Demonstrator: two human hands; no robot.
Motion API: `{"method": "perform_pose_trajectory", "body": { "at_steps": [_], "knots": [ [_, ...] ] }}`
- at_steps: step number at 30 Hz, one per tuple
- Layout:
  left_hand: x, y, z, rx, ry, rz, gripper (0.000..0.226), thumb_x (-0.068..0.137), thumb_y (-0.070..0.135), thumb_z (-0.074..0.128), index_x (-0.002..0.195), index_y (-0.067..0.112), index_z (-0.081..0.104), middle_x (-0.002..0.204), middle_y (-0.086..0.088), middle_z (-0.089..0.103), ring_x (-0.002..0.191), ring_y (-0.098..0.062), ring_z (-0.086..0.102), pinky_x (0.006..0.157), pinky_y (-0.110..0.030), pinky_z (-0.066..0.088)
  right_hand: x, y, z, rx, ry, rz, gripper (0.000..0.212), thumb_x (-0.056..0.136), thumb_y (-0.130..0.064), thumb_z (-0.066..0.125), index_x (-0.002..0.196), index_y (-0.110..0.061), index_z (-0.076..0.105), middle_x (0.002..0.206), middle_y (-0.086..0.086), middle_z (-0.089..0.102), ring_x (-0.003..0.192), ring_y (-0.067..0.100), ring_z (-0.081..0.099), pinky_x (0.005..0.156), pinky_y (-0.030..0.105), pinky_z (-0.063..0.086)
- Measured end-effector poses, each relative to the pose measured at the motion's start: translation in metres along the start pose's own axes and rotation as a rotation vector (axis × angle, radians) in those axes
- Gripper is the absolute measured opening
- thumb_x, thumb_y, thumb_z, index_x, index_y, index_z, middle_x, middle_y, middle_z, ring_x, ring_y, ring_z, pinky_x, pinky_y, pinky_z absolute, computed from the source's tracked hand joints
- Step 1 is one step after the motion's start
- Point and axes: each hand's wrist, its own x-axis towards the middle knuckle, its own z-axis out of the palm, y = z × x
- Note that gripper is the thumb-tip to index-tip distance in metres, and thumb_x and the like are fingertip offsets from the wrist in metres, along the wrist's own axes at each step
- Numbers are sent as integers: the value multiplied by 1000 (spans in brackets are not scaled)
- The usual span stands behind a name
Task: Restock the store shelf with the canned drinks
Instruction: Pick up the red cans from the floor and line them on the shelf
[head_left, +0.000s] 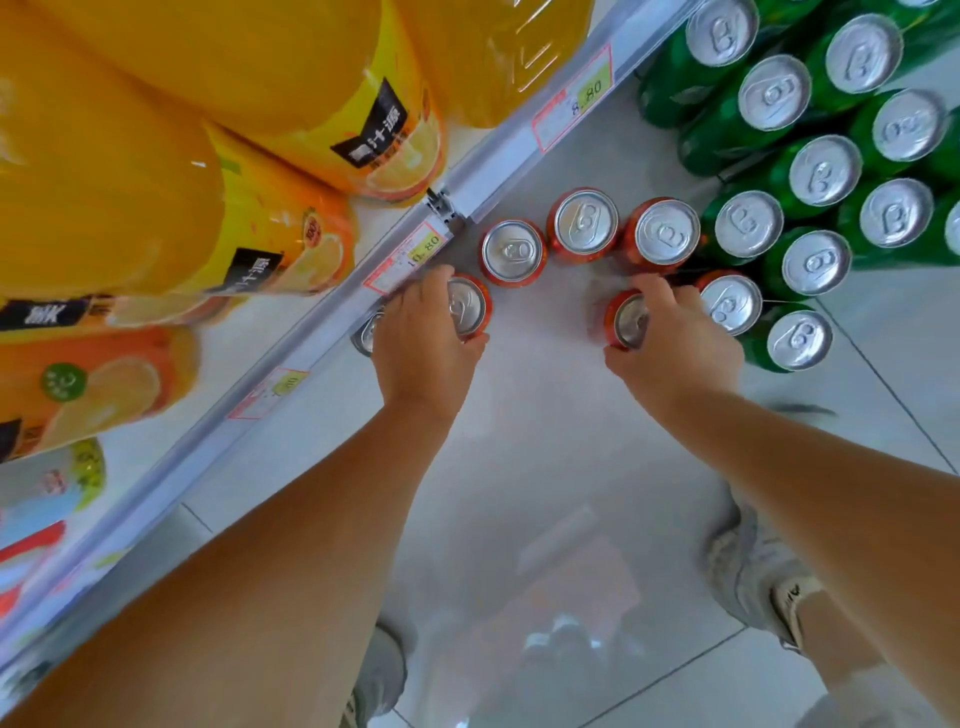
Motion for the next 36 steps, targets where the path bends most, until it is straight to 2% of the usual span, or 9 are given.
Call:
{"method": "perform_pose_trajectory", "body": {
  "at_steps": [3, 6, 10, 14, 22, 26, 31, 34, 36],
  "knots": [
    [-23, 4, -27, -228, -46, -43, 69, 67, 32, 87, 126, 15, 55, 122, -3, 62, 113, -21, 56, 91, -30, 48, -27, -8, -19, 64, -3, 61, 64, 75, -48, 71, 129, -28, 43, 116, 10, 52, 95, 36, 59, 72, 34, 43],
    [-64, 21, -73, -456, -33, -62, 58, 68, 31, 87, 113, 14, 56, 110, 5, 54, 97, -8, 50, 81, -13, 44, -76, -16, -56, 213, 9, 87, 63, 69, -49, 75, 120, -29, 45, 117, 8, 47, 88, 33, 56, 78, 36, 48],
    [-116, 48, -165, -526, -49, -9, 62, 64, 28, 90, 111, 10, 53, 115, -2, 52, 106, -18, 50, 83, -14, 41, -157, -36, -136, 371, 31, 58, 63, 65, -49, 80, 115, -33, 45, 106, -1, 40, 78, 23, 49, 76, 33, 47],
    [-163, 85, -295, -600, -34, 58, 68, 61, 42, 78, 117, 10, 53, 115, 0, 51, 109, -18, 54, 89, -23, 45, -241, -66, -248, 481, 96, -4, 61, 63, -55, 81, 112, -36, 49, 107, -5, 45, 87, 19, 58, 80, 35, 52],
    [-232, 141, -566, -564, 283, 282, 64, 62, 30, 92, 115, 16, 60, 107, 0, 55, 103, -8, 52, 88, -15, 42, -396, -139, -478, 621, 276, -343, 67, 58, -44, 81, 118, -36, 51, 108, -9, 42, 92, 5, 49, 80, 22, 42],
    [-269, 149, -661, -591, 444, 305, 74, 59, 26, 92, 125, 17, 58, 113, 4, 54, 107, -4, 53, 90, -4, 35, -453, -184, -555, 660, 418, -574, 65, 62, -31, 84, 116, -39, 50, 108, -8, 43, 94, 2, 50, 77, 1, 33],
    [-327, 141, -758, -783, 593, 280, 79, 54, 43, 82, 127, 29, 52, 121, 12, 57, 112, 1, 56, 96, -16, 43, -525, -237, -633, 709, 466, -848, 64, 61, -50, 74, 117, -45, 43, 108, -19, 45, 100, -16, 48, 85, 13, 38],
    [-355, 132, -801, -891, 705, 285, 72, 50, 45, 75, 118, 38, 53, 115, 15, 62, 104, 4, 60, 90, -16, 46, -558, -270, -661, 809, 432, -948, 71, 52, -54, 73, 115, -42, 43, 107, -22, 55, 97, -9, 57, 80, 11, 44],
    [-374, 118, -828, -943, 798, 267, 63, 48, 48, 72, 108, 41, 55, 106, 16, 66, 95, 9, 62, 81, -8, 45, -576, -294, -674, 852, 442, -1030, 70, 53, -43, 77, 114, -36, 44, 101, -20, 58, 90, -7, 61, 76, 11, 46]
  ]
}}
